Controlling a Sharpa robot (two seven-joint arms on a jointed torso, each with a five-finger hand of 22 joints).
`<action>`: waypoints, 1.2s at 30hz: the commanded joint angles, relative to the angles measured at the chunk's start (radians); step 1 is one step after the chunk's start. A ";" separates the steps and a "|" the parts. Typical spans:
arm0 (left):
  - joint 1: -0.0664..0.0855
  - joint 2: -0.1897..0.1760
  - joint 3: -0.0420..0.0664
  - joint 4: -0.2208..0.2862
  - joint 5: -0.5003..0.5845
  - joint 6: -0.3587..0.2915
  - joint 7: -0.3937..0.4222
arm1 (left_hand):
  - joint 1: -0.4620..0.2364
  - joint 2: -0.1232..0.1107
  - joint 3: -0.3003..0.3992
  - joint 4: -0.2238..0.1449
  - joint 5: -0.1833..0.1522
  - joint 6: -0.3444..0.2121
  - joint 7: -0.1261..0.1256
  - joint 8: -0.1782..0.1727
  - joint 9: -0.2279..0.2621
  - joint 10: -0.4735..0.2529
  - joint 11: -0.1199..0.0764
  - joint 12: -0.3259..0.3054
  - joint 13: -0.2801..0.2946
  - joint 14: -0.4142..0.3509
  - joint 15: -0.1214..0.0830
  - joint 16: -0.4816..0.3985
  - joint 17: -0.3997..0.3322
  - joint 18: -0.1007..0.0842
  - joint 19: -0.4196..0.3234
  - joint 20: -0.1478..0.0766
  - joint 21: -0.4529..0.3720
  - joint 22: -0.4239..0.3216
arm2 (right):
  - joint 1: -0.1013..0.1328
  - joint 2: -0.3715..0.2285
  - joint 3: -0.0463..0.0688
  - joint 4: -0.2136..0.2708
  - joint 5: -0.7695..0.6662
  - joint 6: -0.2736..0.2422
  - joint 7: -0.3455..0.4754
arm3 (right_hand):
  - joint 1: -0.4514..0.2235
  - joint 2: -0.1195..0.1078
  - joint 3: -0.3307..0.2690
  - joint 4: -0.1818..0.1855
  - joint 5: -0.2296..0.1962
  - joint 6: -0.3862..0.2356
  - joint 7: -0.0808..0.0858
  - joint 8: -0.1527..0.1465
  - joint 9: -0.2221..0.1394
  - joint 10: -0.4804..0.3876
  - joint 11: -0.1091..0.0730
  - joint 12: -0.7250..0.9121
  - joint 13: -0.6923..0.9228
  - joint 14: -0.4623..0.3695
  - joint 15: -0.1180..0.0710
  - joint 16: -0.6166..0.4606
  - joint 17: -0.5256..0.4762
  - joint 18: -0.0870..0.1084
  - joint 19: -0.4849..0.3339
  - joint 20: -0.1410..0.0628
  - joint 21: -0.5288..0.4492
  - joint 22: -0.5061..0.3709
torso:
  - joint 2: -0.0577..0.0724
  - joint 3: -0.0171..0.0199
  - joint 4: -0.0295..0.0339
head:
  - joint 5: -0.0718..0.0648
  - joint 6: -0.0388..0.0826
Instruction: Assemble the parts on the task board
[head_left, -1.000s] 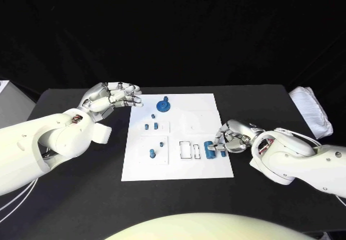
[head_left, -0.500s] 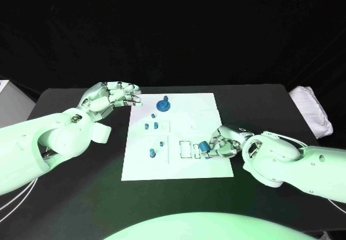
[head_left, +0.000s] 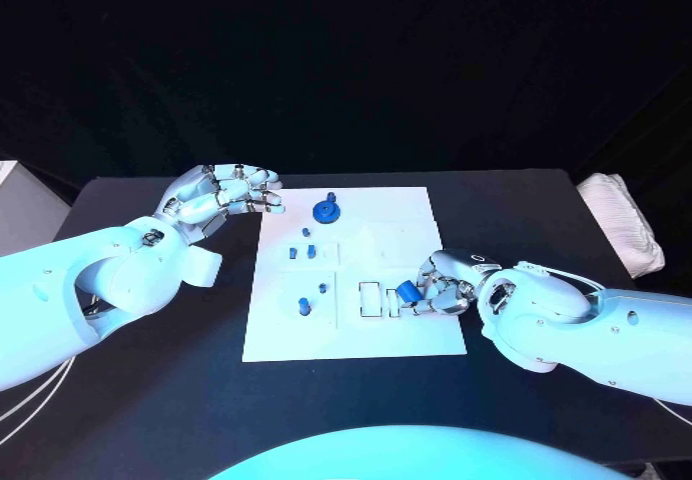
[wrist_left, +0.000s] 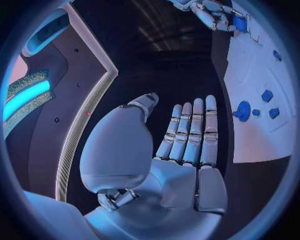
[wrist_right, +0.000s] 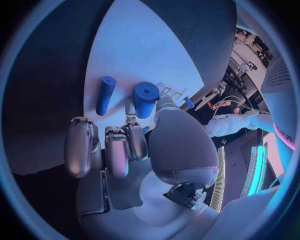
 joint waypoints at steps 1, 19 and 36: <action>0.000 0.001 0.001 0.001 0.005 0.017 0.008 | 0.007 0.009 -0.006 0.003 -0.002 0.002 -0.006 0.006 0.001 -0.003 -0.005 0.006 0.001 -0.007 0.002 0.004 0.002 0.013 0.007 -0.002 -0.004 -0.002 | -0.008 0.002 -0.006 -0.005 0.012 -0.023 -0.015 | 0.039 0.028 0.026 0.000 0.021 0.012 -0.009 0.011 -0.001 0.013 -0.006 0.010 0.101 0.095 -0.009 0.004 0.223 -0.010 0.067 -0.010 0.008 0.181 | -0.001 0.0007 0.0002 | 0.000 0.001; 0.000 0.004 0.000 -0.013 0.005 0.030 -0.004 | 0.023 0.017 -0.007 0.007 0.000 -0.001 -0.005 0.005 0.000 -0.008 -0.004 0.008 0.000 -0.011 0.003 0.003 0.003 0.013 0.011 -0.002 -0.012 -0.007 | 0.033 -0.028 -0.005 0.042 0.255 -0.216 0.060 | 0.023 0.058 0.070 0.001 0.053 0.046 -0.025 0.027 -0.007 0.033 -0.020 0.026 0.122 0.096 -0.021 0.006 0.228 -0.014 0.072 -0.018 0.031 0.192 | -0.001 -0.0002 -0.0007 | 0.006 0.010; 0.000 0.006 0.000 -0.012 0.005 0.028 -0.005 | 0.028 0.020 -0.008 0.008 0.001 -0.003 -0.004 0.005 -0.001 -0.009 -0.004 0.009 0.000 -0.012 0.004 0.003 0.004 0.013 0.013 -0.002 -0.015 -0.009 | 0.049 0.027 -0.005 0.033 0.294 -0.051 0.034 | -0.054 0.063 0.076 0.002 0.001 0.072 -0.033 0.041 -0.012 0.058 -0.027 0.054 0.153 0.097 -0.026 0.007 0.231 -0.017 0.075 -0.023 0.046 0.200 | 0.002 0.0001 -0.0005 | 0.011 -0.001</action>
